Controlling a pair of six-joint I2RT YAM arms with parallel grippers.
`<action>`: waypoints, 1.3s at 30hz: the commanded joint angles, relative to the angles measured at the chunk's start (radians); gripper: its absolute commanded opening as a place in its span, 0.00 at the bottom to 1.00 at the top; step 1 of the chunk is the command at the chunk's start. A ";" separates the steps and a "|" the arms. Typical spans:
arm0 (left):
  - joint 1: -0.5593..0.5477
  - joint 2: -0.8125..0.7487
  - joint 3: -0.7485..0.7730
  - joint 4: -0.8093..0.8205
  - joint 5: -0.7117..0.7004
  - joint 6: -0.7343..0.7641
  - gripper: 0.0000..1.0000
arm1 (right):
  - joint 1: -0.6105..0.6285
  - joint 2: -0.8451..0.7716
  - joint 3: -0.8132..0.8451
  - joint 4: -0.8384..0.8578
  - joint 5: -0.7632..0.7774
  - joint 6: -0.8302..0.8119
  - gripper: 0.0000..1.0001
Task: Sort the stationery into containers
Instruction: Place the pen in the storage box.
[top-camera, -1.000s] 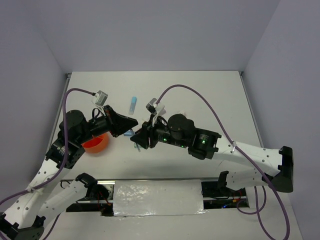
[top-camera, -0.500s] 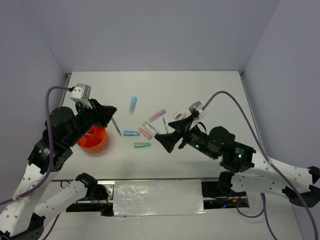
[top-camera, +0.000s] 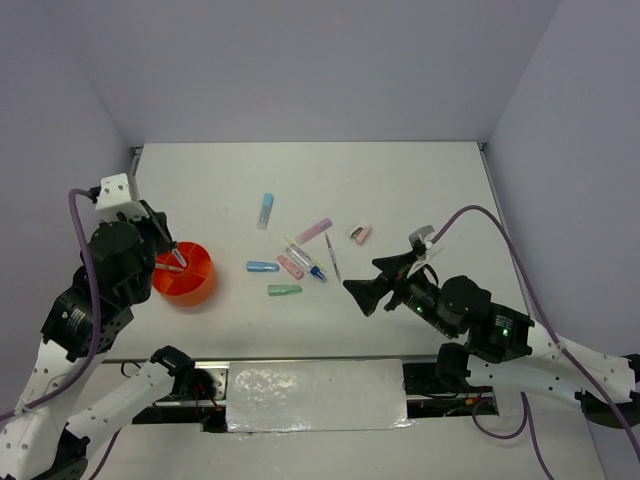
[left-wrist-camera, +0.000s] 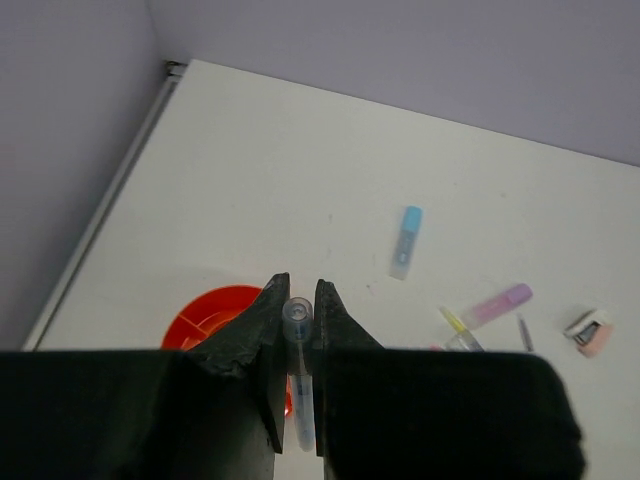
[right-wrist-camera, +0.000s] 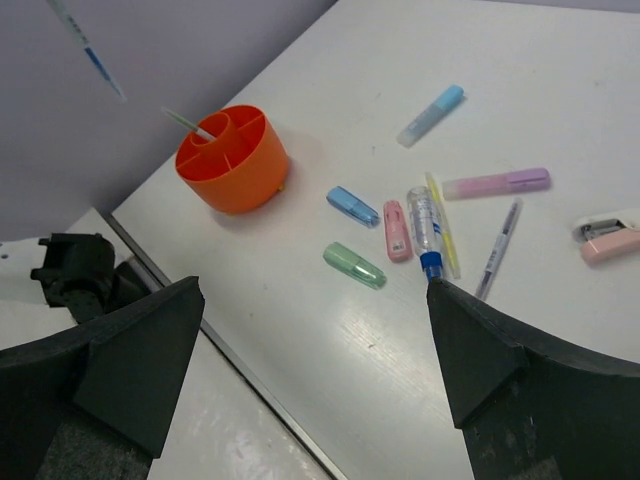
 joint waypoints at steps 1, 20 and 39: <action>-0.001 -0.015 -0.015 0.026 -0.169 0.028 0.00 | -0.003 -0.014 -0.029 -0.012 0.036 -0.006 1.00; -0.001 0.046 -0.297 0.205 -0.627 -0.355 0.00 | -0.003 0.070 -0.115 0.108 -0.039 -0.012 1.00; 0.099 0.141 -0.525 0.496 -0.642 -0.320 0.17 | -0.003 0.116 -0.141 0.151 -0.105 0.010 1.00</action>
